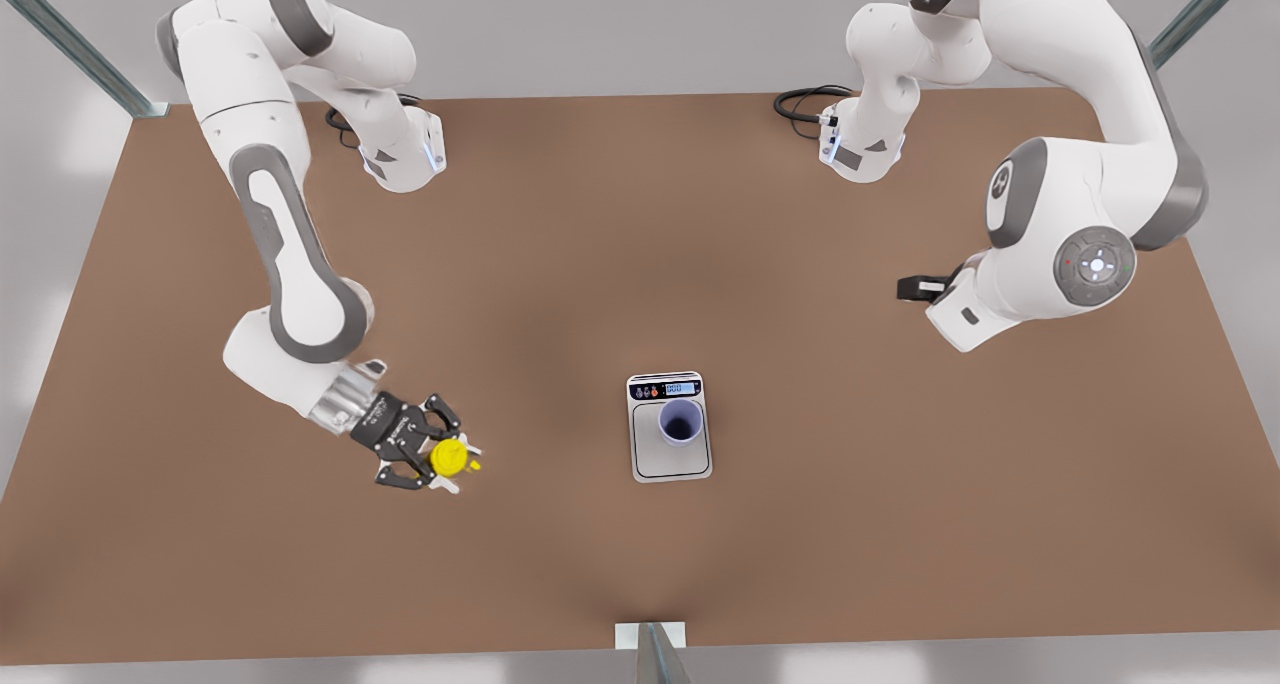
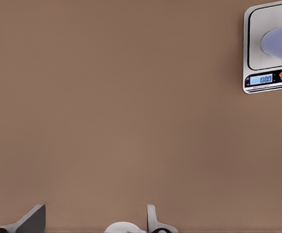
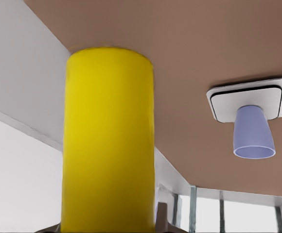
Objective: Move cup to the weight, pick up sauce bottle, pour sauce
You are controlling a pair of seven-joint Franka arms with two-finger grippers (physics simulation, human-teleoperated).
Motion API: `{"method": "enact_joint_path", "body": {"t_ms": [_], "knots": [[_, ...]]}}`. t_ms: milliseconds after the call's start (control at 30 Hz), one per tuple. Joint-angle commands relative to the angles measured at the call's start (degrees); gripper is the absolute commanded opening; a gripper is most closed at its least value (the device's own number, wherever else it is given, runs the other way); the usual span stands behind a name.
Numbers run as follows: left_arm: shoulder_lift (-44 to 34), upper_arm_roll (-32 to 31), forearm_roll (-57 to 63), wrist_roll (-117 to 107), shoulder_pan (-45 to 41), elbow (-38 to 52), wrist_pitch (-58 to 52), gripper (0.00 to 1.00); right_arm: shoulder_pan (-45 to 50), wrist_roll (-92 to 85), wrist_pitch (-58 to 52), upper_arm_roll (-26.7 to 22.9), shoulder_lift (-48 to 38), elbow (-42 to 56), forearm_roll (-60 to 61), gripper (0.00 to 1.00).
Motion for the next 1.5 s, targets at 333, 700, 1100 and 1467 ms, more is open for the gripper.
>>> {"method": "enact_joint_path", "body": {"t_ms": [333,700,1100,1467], "knots": [[1.09,0.0,-0.35,0.0,-0.23,0.16,-0.26,1.0,-11.12,-1.97,-20.97,7.71,2.56,-4.92,6.61,0.42],[1.44,0.0,-0.44,0.0,-0.32,0.07,-0.35,1.0,-15.52,-18.5,-25.54,7.18,20.14,-5.62,5.03,0.44],[1.44,0.0,-0.53,-0.09,-0.32,0.07,-0.35,1.0,-17.1,-28.96,-25.63,7.09,23.66,-5.62,4.94,0.88],[1.53,-0.09,-0.53,-0.18,-0.41,0.07,-0.35,1.0,-17.98,-29.93,-25.98,7.18,24.54,-5.54,4.77,1.0]]}}
